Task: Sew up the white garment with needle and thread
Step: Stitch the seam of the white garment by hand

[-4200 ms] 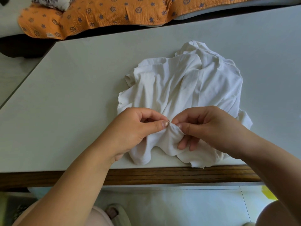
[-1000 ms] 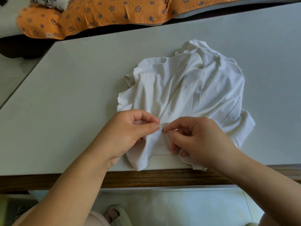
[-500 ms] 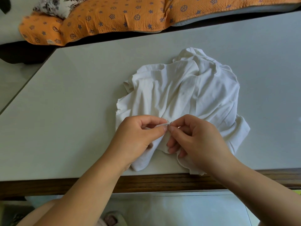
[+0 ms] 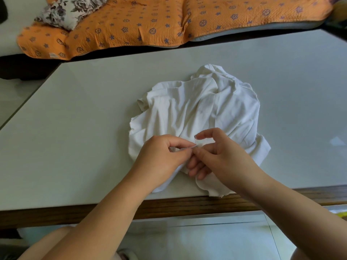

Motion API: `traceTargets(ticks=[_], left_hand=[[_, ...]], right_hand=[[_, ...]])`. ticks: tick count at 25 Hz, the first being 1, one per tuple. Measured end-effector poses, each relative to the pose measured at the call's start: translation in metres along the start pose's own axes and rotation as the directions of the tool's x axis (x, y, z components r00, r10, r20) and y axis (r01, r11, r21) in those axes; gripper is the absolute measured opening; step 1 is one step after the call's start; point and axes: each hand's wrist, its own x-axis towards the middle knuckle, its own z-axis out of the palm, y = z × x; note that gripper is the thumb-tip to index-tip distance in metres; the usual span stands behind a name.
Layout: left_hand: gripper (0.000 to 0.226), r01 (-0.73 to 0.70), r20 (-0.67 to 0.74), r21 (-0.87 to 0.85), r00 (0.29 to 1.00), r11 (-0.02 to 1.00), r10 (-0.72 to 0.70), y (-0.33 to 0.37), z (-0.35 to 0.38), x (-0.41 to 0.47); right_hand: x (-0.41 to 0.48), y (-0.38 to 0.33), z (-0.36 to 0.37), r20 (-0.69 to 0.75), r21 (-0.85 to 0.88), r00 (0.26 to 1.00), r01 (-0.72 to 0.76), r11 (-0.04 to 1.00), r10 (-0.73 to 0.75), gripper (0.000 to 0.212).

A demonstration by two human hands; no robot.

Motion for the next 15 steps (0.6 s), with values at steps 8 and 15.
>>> traceTargets(ticks=[8,15], left_hand=[[0.015,-0.059,0.014,0.025,0.998,0.998,0.059,0.004,-0.003,0.001],[0.020,-0.123,-0.023,0.025,0.992,0.992,0.124,0.009,-0.008,-0.009]], right_hand=[[-0.010,-0.018,-0.014,-0.060,0.040,0.992,-0.110,0.993,0.113,0.035],[-0.019,-0.022,-0.033,-0.234,-0.236,0.970,0.010,0.972,-0.066,0.022]])
